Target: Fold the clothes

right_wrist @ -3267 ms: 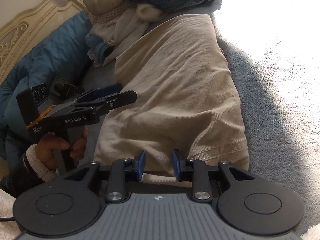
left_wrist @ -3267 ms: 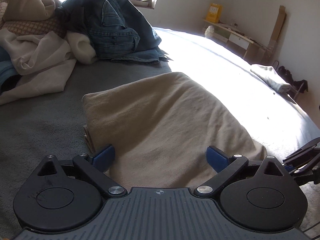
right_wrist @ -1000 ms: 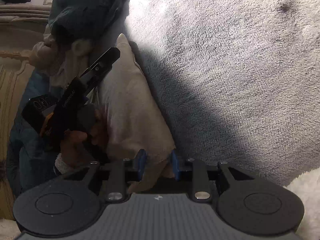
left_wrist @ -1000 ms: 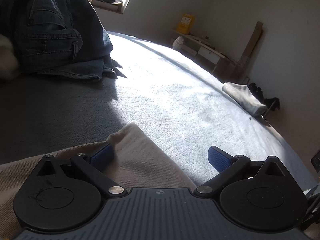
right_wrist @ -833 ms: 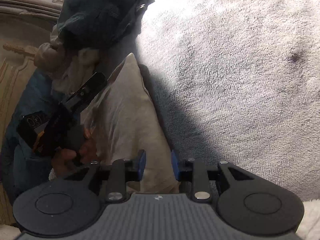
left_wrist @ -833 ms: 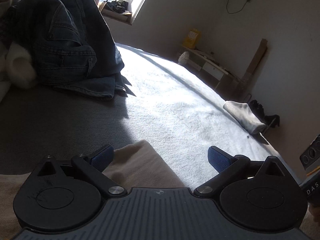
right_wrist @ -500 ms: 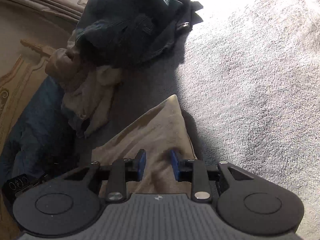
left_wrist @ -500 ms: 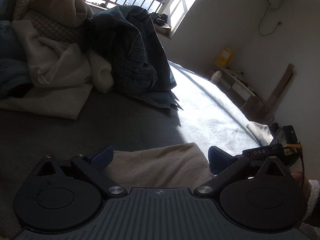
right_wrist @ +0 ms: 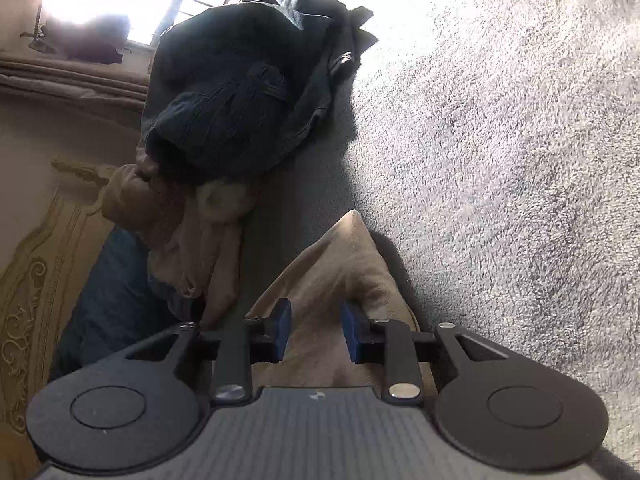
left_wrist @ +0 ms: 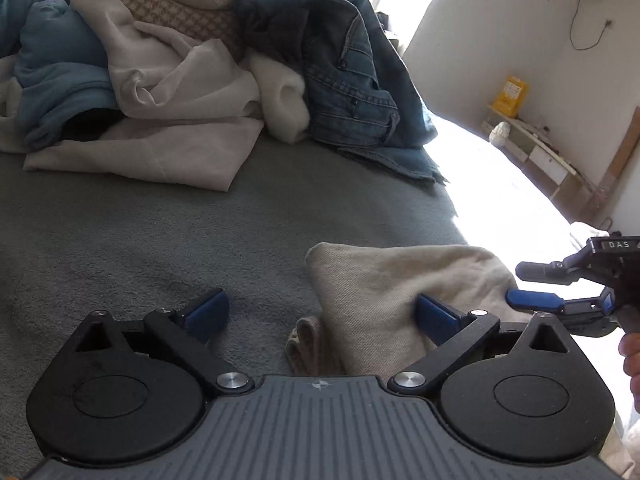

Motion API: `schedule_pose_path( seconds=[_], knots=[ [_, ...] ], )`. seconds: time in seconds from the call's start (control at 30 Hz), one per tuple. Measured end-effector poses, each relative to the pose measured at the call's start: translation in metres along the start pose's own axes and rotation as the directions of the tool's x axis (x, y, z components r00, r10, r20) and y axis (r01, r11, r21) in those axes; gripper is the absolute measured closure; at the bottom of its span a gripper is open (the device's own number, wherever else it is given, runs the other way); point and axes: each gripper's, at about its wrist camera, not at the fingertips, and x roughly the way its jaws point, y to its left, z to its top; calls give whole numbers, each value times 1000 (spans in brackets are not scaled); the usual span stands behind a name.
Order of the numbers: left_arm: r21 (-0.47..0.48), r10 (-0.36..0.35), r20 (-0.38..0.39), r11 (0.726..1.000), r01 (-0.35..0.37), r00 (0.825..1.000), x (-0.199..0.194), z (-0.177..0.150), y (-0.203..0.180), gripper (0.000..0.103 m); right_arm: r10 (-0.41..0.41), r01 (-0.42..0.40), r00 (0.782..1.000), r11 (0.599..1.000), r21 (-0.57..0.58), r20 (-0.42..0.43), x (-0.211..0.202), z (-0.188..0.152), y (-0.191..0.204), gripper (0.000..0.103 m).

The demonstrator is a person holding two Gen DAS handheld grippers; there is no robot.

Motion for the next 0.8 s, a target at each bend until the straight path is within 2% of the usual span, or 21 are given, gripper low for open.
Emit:
schedule_pose_path(
  seconds=[0.07, 0.2, 0.33, 0.43, 0.5, 0.57, 0.63, 0.7, 0.77, 0.8],
  knots=[
    [18, 8, 12, 1000, -9, 1000, -5, 0, -3, 2, 31, -33, 999, 998, 47, 34, -5, -2, -7, 73],
    [10, 29, 33, 1000, -29, 999, -19, 1, -5, 2, 28, -27, 997, 1000, -10, 74, -33, -8, 0, 69],
    [1, 51, 59, 999, -51, 997, -41, 7, -7, 2, 26, -26, 1000, 995, -97, -5, -66, -19, 12, 68],
    [36, 26, 52, 999, -28, 998, -62, 8, -18, 2, 14, -28, 997, 983, -183, -79, -87, -34, 23, 66],
    [88, -16, 22, 996, 14, 1000, -77, 4, -29, 2, 10, -46, 990, 964, -260, -138, -100, -49, 33, 64],
    [138, -61, -30, 988, 64, 998, -92, -4, -43, 2, 11, -85, 974, 943, -321, -224, -108, -65, 42, 63],
    [170, -91, -76, 980, 103, 993, -99, -15, -54, 2, 4, -116, 949, 935, -336, -316, -110, -81, 46, 62],
    [202, -109, -109, 971, 130, 988, -104, -28, -64, 2, 5, -138, 919, 941, -308, -395, -109, -95, 43, 62],
    [233, -127, -142, 960, 157, 982, -109, -41, -74, 2, -13, -127, 884, 955, -266, -468, -103, -108, 36, 62],
    [247, -135, -158, 954, 171, 978, -112, -47, -80, 2, -38, -105, 873, 959, -263, -486, -98, -112, 33, 62]
  ],
)
